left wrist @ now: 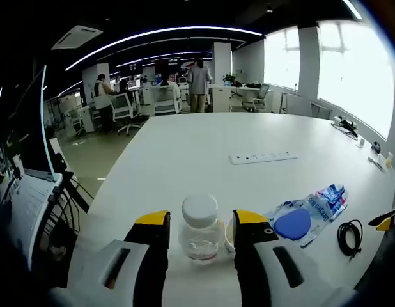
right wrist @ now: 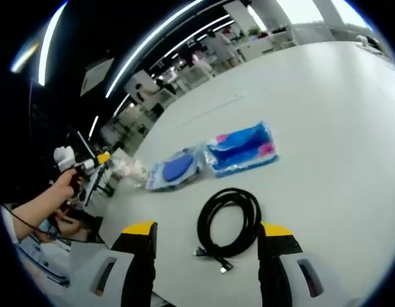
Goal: Arrange the tabletop items into an orderly group along one side of the table until the central work area is clear of visible clutter.
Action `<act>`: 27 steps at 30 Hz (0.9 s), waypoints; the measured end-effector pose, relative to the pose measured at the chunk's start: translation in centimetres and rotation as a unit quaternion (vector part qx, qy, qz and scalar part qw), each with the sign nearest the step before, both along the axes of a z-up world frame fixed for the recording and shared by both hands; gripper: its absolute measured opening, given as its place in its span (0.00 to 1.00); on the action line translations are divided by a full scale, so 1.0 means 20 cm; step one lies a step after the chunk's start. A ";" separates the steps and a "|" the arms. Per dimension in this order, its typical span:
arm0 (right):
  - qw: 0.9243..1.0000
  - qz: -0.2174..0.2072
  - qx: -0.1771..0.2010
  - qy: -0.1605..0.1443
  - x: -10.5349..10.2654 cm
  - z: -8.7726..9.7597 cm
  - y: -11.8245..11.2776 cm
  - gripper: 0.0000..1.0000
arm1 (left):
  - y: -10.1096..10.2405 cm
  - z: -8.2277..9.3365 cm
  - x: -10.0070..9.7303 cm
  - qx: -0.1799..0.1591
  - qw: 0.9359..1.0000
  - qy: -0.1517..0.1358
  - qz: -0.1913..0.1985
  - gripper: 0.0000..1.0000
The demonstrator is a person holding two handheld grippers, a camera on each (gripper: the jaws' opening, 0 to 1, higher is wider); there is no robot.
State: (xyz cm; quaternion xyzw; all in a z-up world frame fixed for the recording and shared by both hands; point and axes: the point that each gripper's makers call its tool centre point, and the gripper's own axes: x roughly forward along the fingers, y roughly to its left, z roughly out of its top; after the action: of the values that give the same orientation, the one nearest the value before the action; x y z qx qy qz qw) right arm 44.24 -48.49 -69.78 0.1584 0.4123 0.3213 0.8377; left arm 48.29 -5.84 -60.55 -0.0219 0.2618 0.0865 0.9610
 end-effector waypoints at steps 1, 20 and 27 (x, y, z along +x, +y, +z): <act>1.000 0.004 -0.004 -0.004 0.00 0.00 0.00 0.66 | -0.02 0.00 -0.01 -0.008 1.000 -0.007 -0.008 0.46; 0.997 0.058 -0.042 -0.016 -0.14 -0.02 -0.05 0.85 | -0.16 -0.23 -0.52 -0.054 0.996 0.032 -0.071 0.90; 0.997 0.065 -0.039 0.012 -0.24 -0.05 -0.05 0.89 | -0.24 -0.30 -0.71 -0.077 0.993 0.053 -0.079 0.91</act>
State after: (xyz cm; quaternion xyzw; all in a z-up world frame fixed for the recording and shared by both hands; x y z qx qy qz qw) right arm 39.54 -49.56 -70.86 0.1020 0.4439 0.3566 0.8157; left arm 34.11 -10.60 -66.58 -0.0703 0.3189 -0.0091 0.9451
